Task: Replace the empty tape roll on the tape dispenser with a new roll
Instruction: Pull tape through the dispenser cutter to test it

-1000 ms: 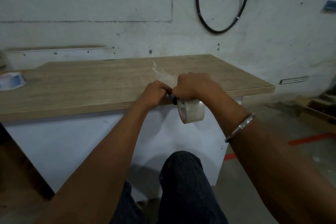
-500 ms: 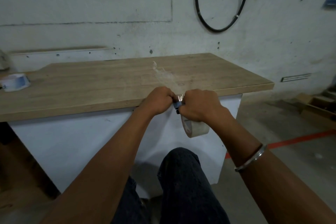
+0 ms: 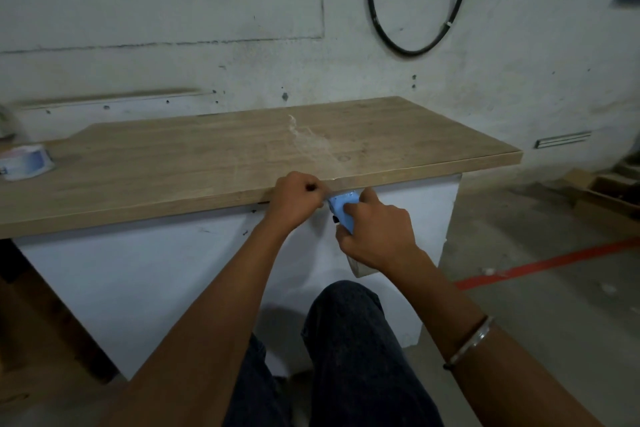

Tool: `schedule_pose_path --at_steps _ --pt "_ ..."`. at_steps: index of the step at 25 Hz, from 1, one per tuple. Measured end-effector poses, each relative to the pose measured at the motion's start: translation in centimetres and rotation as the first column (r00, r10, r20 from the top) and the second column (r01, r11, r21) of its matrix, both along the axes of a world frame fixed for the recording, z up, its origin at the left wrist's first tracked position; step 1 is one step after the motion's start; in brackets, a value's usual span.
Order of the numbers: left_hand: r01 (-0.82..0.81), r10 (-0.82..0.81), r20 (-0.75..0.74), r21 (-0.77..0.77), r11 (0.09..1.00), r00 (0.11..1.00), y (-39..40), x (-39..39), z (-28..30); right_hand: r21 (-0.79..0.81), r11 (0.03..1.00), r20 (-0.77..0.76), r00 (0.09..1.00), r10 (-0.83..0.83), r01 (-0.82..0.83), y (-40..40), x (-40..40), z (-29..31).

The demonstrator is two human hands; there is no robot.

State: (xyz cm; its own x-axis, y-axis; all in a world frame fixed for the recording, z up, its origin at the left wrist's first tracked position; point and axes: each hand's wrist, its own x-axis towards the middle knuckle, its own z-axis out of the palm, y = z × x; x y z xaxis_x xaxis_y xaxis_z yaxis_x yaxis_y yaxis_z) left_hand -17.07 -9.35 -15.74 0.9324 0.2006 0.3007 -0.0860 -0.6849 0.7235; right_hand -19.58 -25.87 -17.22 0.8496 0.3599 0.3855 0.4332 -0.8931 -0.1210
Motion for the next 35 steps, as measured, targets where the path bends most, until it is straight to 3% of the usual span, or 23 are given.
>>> schedule_pose_path --at_steps 2,4,6,11,22,25,29,35 --pt "-0.109 0.102 -0.038 -0.244 0.964 0.994 -0.2 0.1 -1.1 0.030 1.000 -0.011 1.000 0.000 0.001 0.2 -0.1 -0.6" --pt "-0.128 0.068 -0.149 -0.447 0.885 0.986 -0.8 0.2 -2.0 0.064 0.998 -0.035 0.999 0.000 0.003 0.5 -0.1 -1.1" --pt "-0.120 0.009 -0.198 -0.553 0.825 0.980 -1.5 0.5 -2.8 0.103 0.995 -0.047 0.999 0.003 0.002 0.6 -0.1 -1.2" --pt "-0.195 0.035 -0.232 -0.713 0.674 0.972 -2.1 1.7 -3.3 0.156 0.988 -0.031 0.999 0.005 0.000 1.1 0.8 -0.6" --pt "-0.229 0.019 -0.250 -0.849 0.476 0.968 -2.7 2.0 -2.3 0.335 0.938 -0.177 0.984 -0.028 0.087 1.4 2.3 1.3" --pt "-0.189 0.011 -0.210 -0.852 0.489 0.978 -2.8 2.1 -2.7 0.339 0.937 -0.192 0.981 -0.024 0.089 1.2 3.1 0.8" --pt "-0.225 0.023 -0.270 -0.747 0.626 0.962 -2.2 1.5 -3.5 0.292 0.956 -0.237 0.971 0.041 0.031 0.6 3.9 0.0" --pt "-0.217 0.006 -0.353 -0.562 0.798 0.936 0.4 -1.8 -1.3 0.418 0.894 -0.396 0.854 0.338 -0.160 -1.2 3.9 2.8"
